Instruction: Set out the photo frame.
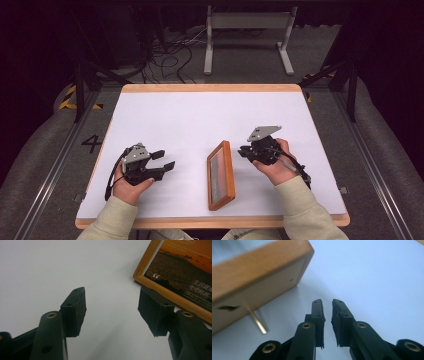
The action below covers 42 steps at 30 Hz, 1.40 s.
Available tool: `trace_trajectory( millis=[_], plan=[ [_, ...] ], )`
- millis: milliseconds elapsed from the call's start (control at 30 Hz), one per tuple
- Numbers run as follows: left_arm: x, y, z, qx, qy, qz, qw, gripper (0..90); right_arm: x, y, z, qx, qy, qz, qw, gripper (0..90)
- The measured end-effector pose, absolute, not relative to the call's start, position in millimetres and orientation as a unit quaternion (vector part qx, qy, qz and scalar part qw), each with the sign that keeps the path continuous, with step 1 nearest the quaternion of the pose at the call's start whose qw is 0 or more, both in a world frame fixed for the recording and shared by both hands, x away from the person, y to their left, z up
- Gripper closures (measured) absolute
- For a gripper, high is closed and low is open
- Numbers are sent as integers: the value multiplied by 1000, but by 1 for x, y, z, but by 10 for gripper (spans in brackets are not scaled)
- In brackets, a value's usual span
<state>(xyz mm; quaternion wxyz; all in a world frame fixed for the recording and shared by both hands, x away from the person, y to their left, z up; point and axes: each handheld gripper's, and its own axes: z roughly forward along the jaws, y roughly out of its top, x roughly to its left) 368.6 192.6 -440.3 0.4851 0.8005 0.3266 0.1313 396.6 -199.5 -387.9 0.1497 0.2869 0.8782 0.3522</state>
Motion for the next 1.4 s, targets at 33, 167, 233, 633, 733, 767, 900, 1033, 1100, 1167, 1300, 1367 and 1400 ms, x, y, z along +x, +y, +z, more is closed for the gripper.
trace_trajectory(
  millis=[33,167,233,633,733,767,900,1033,1100,1167,1300,1367,1400],
  plan=[
    [370,193,-440,802,323,135,483,399,394,-202,-383,291,875,359,142,792],
    [372,193,-441,800,329,132,484,398,387,-206,-372,298,871,371,120,714],
    [374,193,-441,802,326,131,483,399,383,-208,-367,311,872,362,107,662],
    [376,191,-442,804,326,132,479,393,355,-194,-330,332,868,363,77,337],
    [375,190,-443,806,327,134,475,392,351,-185,-328,335,868,361,57,287],
    [375,189,-443,806,327,136,474,393,350,-183,-327,334,869,361,52,279],
    [375,188,-443,810,323,135,471,393,348,-175,-327,338,872,350,47,252],
    [376,187,-444,814,319,135,467,396,351,-164,-332,350,875,333,40,247],
    [375,187,-445,815,321,134,464,401,355,-156,-339,359,877,316,38,238],
    [375,187,-445,817,319,135,462,402,359,-151,-345,364,879,306,30,218],
    [376,186,-445,817,319,135,461,402,364,-141,-353,368,883,290,23,205],
    [375,185,-446,817,319,134,461,402,367,-136,-359,368,886,282,15,203],
    [375,185,-446,818,317,133,460,402,368,-134,-360,368,887,278,13,202]
  ],
)
